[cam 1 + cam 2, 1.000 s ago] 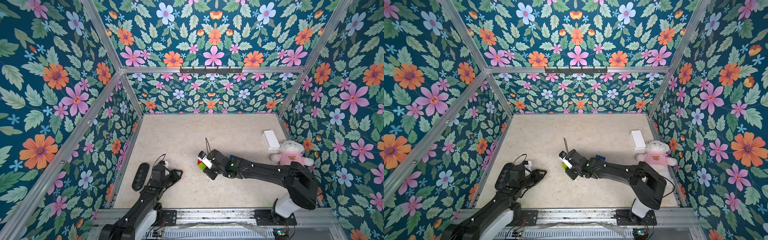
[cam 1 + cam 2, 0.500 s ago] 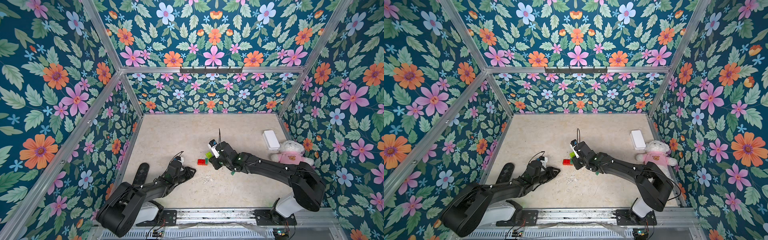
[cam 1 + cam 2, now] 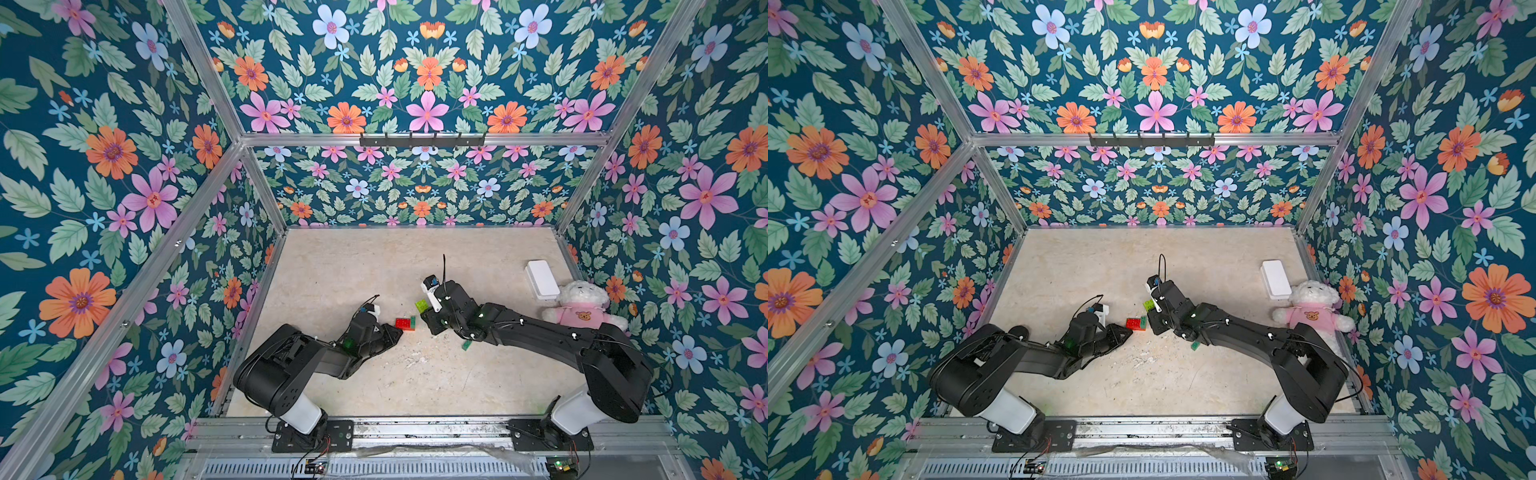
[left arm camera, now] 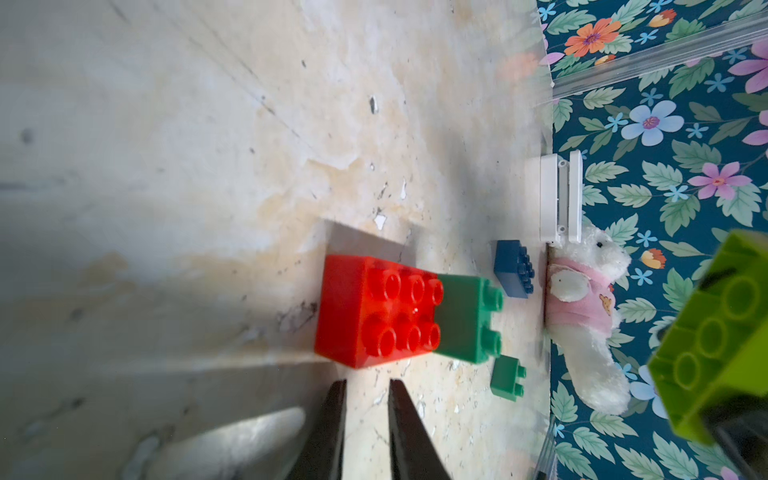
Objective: Assemble the number 5 with lego
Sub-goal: Adjust the lego brick at the center of the board.
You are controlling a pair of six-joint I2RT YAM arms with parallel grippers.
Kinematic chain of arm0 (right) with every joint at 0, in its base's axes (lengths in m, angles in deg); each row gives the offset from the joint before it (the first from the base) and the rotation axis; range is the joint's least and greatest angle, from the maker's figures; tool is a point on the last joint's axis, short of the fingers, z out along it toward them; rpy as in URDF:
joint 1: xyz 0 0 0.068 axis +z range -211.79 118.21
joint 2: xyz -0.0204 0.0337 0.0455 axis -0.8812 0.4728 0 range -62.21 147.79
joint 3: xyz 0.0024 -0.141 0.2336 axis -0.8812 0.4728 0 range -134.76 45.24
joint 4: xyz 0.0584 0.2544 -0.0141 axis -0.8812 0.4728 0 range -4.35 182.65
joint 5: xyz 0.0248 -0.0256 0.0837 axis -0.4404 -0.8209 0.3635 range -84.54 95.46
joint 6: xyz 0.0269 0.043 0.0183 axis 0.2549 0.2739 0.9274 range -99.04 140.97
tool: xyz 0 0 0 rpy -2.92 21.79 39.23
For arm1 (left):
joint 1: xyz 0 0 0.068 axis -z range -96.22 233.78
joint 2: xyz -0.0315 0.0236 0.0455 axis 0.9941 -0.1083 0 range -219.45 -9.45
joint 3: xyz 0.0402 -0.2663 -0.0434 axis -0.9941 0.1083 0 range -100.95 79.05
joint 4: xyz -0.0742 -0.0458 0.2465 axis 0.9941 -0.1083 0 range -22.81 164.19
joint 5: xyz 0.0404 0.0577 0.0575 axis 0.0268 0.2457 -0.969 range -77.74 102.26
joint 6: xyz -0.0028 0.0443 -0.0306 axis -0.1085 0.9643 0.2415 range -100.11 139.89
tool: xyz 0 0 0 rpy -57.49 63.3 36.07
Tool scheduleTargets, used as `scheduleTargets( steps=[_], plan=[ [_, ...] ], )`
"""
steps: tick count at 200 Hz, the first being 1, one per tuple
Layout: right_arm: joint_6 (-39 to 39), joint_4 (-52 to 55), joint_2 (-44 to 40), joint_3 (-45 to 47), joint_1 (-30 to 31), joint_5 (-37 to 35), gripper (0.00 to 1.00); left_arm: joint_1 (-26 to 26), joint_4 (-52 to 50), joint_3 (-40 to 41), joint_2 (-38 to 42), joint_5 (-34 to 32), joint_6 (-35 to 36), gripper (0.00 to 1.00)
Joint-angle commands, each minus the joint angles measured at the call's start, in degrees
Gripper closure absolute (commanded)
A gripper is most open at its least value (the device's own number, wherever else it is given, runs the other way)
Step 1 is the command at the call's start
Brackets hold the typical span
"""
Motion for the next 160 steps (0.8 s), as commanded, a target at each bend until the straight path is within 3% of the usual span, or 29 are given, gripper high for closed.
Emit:
scheduleTargets(
  steps=[1, 94, 160],
  plan=[
    [0.59, -1.28, 0.35, -0.21, 0.04, 0.32, 0.82, 0.00, -1.35, -1.22, -1.41, -2.06, 1.67, 0.79],
    [-1.41, 1.59, 4.33, -4.00, 0.03, 3.86, 0.82, -0.37, -5.48, -8.26, -6.45, -3.76, 6.52, 0.80],
    [-2.29, 7.35, 10.09, -9.95, 0.04, 3.39, 0.82, -0.35, -5.85, -2.04, 2.28, -4.60, 6.08, 0.73]
  ],
)
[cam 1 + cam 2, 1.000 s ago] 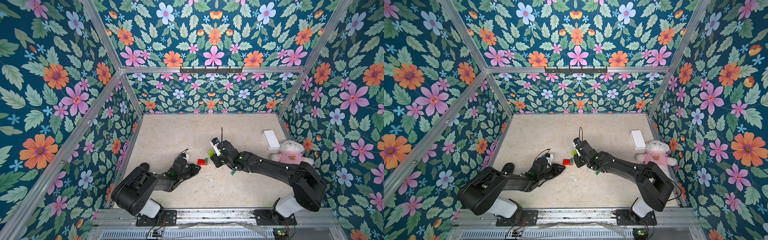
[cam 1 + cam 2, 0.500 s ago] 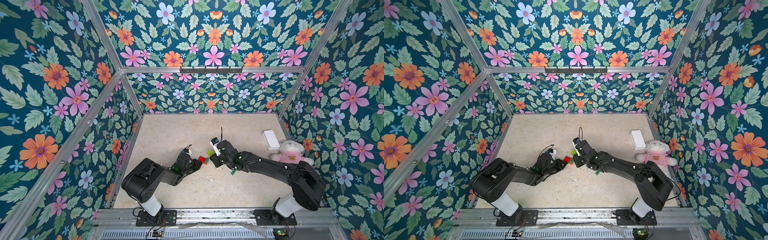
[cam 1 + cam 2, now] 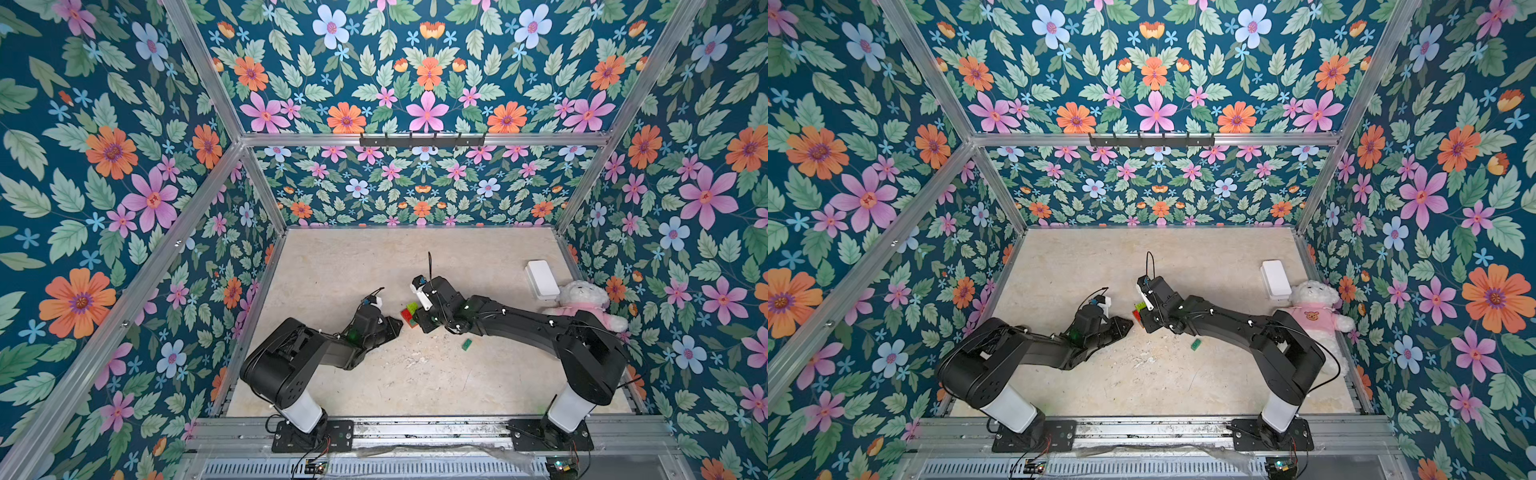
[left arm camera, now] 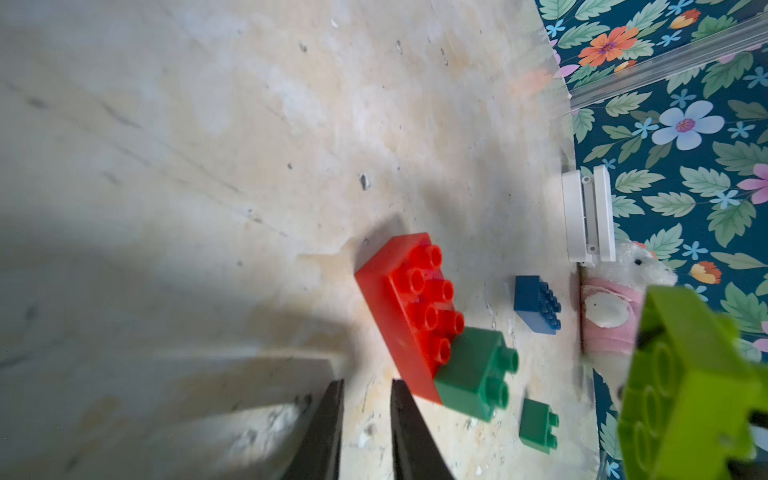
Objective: Assemble the number 5 with lego
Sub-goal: Adjust the lego brick at the center of the board.
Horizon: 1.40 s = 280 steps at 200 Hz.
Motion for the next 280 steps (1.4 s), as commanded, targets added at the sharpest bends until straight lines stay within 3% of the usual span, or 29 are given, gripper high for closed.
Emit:
scheduleTargets(
  steps=[1, 70, 280],
  plan=[
    [-0.80, 2.87, 1.40, -1.75, -0.03, -0.38, 0.82, -0.04, -1.53, 1.86, 2.68, -0.75, 0.79, 0.73],
    [-0.67, 4.55, 4.65, -4.57, 0.04, -1.80, 0.82, 0.01, -1.89, 6.49, 7.73, -1.10, -0.09, 0.70],
    [-1.85, 5.88, 9.64, -8.98, 0.14, -2.73, 0.83, -0.06, 0.20, 9.27, 8.14, -1.63, -1.25, 0.70]
  ],
)
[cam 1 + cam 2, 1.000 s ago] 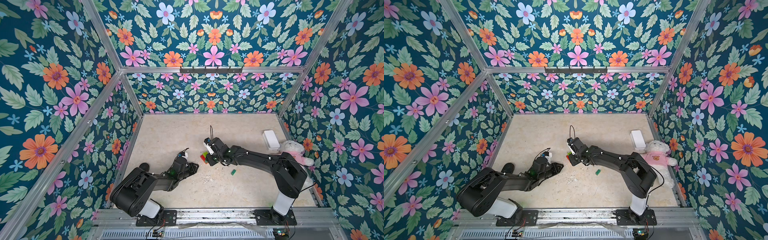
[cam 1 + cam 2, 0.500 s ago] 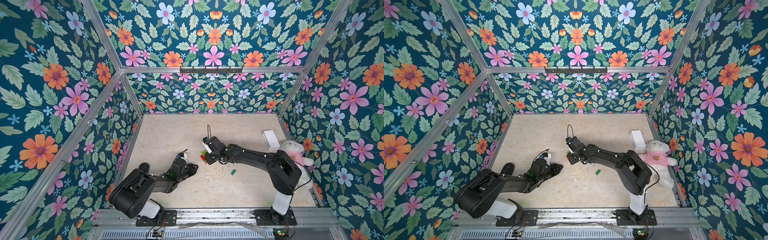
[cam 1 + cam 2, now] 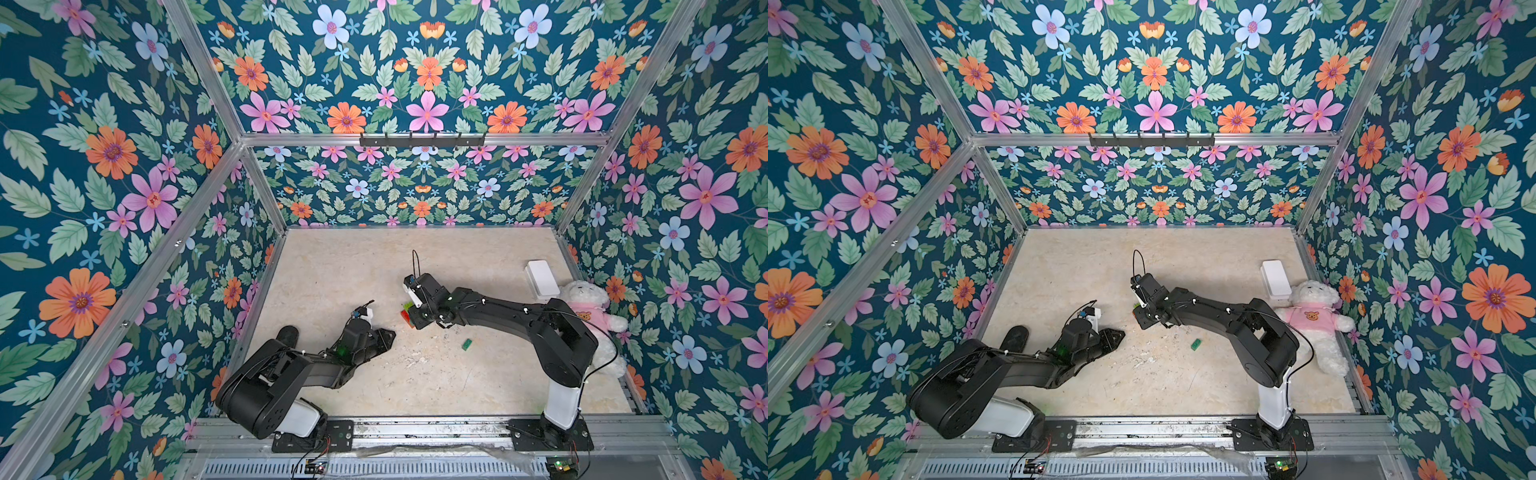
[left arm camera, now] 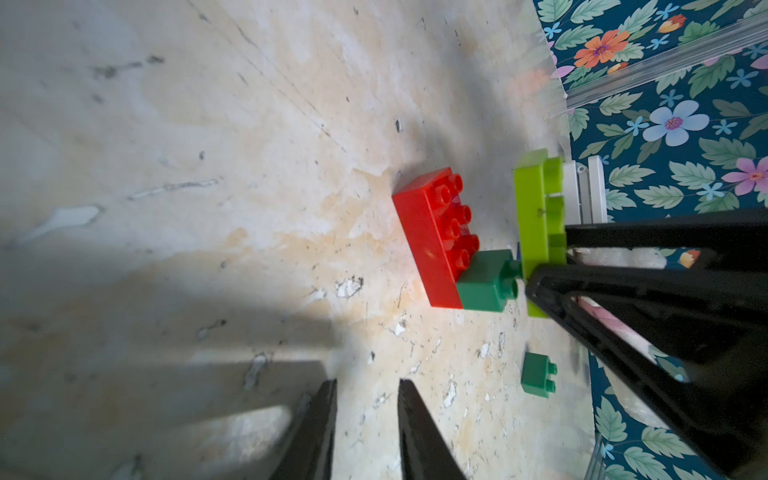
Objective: Assemble the number 5 with lego
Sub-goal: Adjust the lego brick at the center of the board, then assemble the lego brick with the lego brick.
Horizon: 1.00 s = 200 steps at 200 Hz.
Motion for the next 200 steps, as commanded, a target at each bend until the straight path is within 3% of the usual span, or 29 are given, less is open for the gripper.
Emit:
scheduleTargets(
  steps=[1, 200],
  plan=[
    [-0.32, 0.30, 0.42, -0.30, 0.04, -0.21, 0.83, -0.02, -1.13, 0.12, -0.35, -0.60, -0.33, 0.70],
    [-2.60, 3.05, 3.83, -2.23, 0.17, -0.57, 0.84, -0.01, -1.03, 0.05, -0.78, -1.04, -0.25, 0.71]
  ],
)
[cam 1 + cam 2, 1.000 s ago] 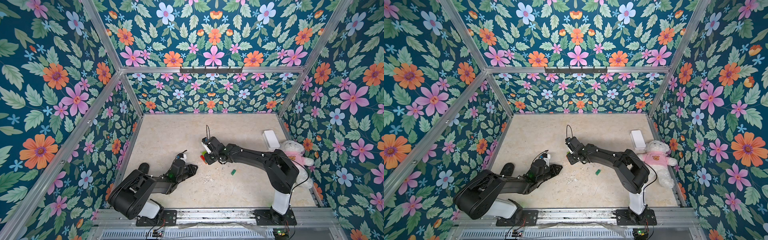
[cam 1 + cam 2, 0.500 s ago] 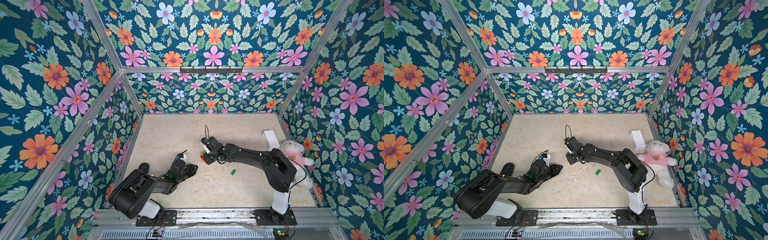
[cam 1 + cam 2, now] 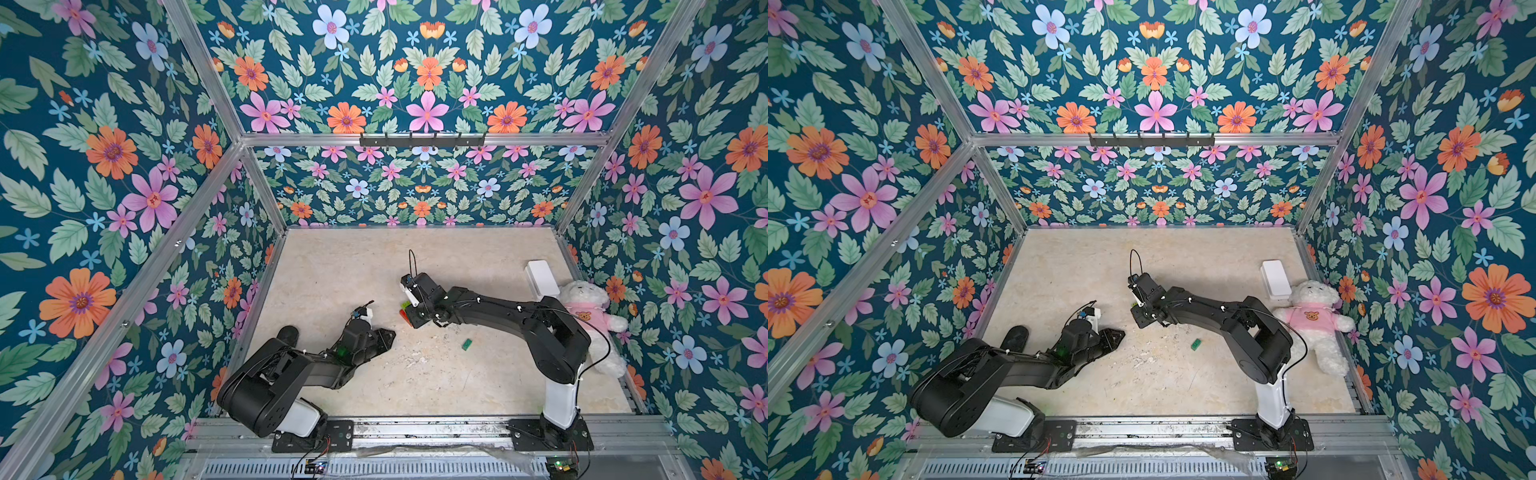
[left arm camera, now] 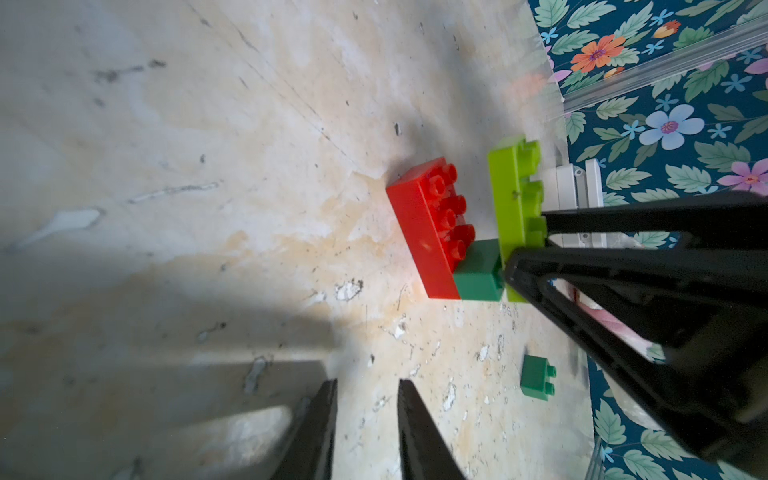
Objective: Assemble the number 5 with lego
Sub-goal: Assemble the lego brick with the lego brick.
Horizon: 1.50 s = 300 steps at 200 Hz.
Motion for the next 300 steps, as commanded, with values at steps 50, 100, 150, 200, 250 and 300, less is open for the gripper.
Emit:
scheduleTargets(
  steps=[50, 100, 150, 200, 250, 300],
  plan=[
    [-3.65, 5.26, 2.14, -0.98, 0.17, 1.06, 0.85, -0.03, -2.24, -0.41, -0.53, -0.62, -0.11, 0.71],
    [-5.19, 8.00, 3.69, -3.06, 0.25, 1.50, 0.85, -0.02, -2.58, -0.82, -0.71, -0.62, -0.03, 0.71],
    [-5.99, 9.20, 4.45, -3.19, 0.26, 2.20, 0.85, -0.08, -2.60, -0.77, -0.97, -0.71, -0.06, 0.71],
    [-6.09, 12.03, 5.46, -4.83, 0.25, 2.08, 0.85, -0.06, -2.38, -0.70, -1.08, -0.80, -0.20, 0.71],
    [-5.30, 11.80, 5.36, -4.96, 0.26, 1.75, 0.85, -0.01, -2.41, -0.18, -0.37, -1.12, -0.38, 0.71],
    [-4.37, 10.07, 4.76, -3.90, 0.26, 1.41, 0.85, -0.06, -2.71, 0.06, 0.10, -1.32, -0.20, 0.71]
  ],
)
